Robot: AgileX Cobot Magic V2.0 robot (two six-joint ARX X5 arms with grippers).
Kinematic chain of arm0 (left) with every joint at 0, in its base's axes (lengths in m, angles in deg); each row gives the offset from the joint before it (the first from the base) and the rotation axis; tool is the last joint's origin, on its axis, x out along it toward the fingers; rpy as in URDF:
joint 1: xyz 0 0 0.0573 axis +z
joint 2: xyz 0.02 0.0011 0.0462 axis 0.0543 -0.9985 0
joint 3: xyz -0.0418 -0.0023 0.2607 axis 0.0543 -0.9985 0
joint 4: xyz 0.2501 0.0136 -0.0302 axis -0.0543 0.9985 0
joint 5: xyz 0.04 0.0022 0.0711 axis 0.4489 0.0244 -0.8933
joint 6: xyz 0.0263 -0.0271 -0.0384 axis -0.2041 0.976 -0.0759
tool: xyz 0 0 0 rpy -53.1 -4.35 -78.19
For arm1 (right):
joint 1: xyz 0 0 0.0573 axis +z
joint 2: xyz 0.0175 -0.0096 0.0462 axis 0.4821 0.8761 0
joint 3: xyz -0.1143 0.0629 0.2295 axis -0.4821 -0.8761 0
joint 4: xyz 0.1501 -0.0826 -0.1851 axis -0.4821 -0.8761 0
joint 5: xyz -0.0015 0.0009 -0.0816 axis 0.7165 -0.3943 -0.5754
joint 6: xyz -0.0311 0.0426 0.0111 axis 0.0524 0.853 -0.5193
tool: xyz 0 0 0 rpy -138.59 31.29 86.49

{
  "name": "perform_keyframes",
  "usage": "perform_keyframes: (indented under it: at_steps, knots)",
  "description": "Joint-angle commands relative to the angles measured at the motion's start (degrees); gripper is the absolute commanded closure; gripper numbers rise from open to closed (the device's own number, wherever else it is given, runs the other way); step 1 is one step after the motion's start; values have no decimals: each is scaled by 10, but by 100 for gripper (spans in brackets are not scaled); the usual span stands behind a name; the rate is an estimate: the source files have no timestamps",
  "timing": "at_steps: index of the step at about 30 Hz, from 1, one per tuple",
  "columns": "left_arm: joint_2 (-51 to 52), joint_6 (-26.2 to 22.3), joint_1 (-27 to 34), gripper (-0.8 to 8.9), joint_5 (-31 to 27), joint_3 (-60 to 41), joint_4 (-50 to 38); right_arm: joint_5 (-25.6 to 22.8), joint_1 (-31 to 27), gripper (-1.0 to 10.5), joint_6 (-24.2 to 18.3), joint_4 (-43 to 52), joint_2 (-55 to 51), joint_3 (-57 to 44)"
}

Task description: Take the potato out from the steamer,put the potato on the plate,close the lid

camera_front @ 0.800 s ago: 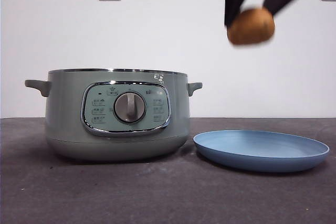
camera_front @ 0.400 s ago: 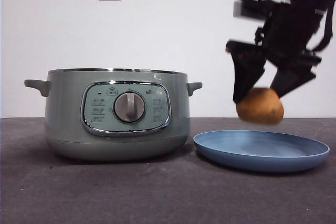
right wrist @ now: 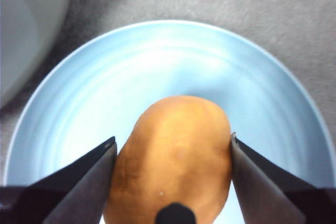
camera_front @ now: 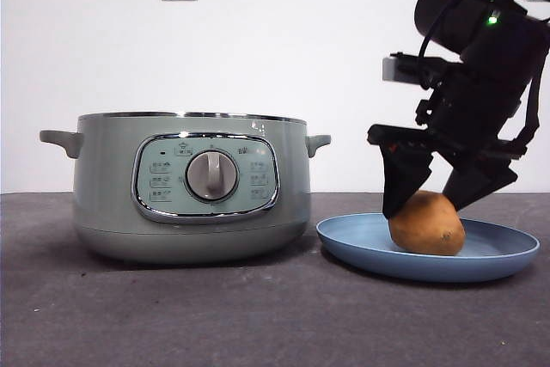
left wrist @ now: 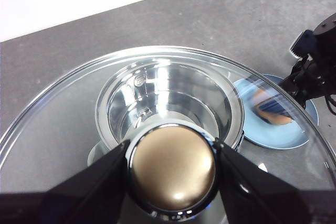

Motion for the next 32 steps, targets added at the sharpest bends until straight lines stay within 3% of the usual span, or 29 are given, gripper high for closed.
perform_keyframes:
  at_steps: [1,4,8,10,19,32]
  knots:
    - [6,-5,-2,826,7,5,-33,0,-1,957,7,1,7,-5]
    - [2,-5,-2,826,16,5,-40,0,-3,859,10,-11,7,-5]
    - [-15,-5,-4,826,24,5,-49,0,-8,417,24,-20,7,-5]
    - [-28,-7,-7,826,24,5,-57,0,-8,296,30,-21,7,-5]
    - [-112,-23,-25,826,35,5,-137,-2,-8,285,32,-23,-49,-3]
    - [-255,-52,-40,826,34,5,-238,-2,-7,286,49,-90,-305,-3]
